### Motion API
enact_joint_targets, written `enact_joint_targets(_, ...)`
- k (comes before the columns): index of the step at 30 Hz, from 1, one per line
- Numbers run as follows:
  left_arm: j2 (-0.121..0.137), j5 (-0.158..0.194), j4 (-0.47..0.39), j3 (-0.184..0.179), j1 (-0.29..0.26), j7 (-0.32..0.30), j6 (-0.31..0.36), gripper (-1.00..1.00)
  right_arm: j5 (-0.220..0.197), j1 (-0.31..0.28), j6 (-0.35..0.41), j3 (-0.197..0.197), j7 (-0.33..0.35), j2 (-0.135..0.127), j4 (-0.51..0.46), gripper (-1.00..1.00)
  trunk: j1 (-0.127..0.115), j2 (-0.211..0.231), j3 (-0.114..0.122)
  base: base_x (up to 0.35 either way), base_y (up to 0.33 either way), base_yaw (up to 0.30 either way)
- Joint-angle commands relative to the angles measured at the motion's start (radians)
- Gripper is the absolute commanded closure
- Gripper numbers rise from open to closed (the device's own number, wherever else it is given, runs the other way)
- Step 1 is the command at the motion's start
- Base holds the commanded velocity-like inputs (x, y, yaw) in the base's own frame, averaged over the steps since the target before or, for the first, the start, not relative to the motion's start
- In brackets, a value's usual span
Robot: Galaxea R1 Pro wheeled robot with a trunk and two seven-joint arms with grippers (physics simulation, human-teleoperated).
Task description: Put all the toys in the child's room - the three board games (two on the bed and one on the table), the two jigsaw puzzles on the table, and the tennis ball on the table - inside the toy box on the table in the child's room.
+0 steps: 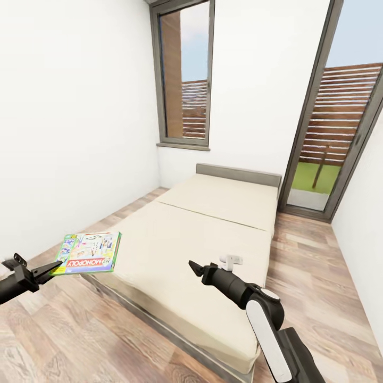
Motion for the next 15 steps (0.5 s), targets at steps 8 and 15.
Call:
enact_joint_targets(8, 0.000, -0.001, 0.000, 0.000, 0.000, -0.004, 0.010, 1.00, 0.001, 0.000, 0.005, 0.000, 0.003, 0.000, -0.001, -1.00, -0.031, 0.056, 0.024, 0.000, 0.000, 0.290)
enact_joint_targets(15, -0.001, -0.002, 0.000, 0.000, 0.000, -0.004, 0.012, 1.00, 0.001, 0.000, 0.005, 0.000, 0.003, 0.000, 0.000, -1.00, -0.058, 0.105, 0.046, 0.000, 0.000, 0.292)
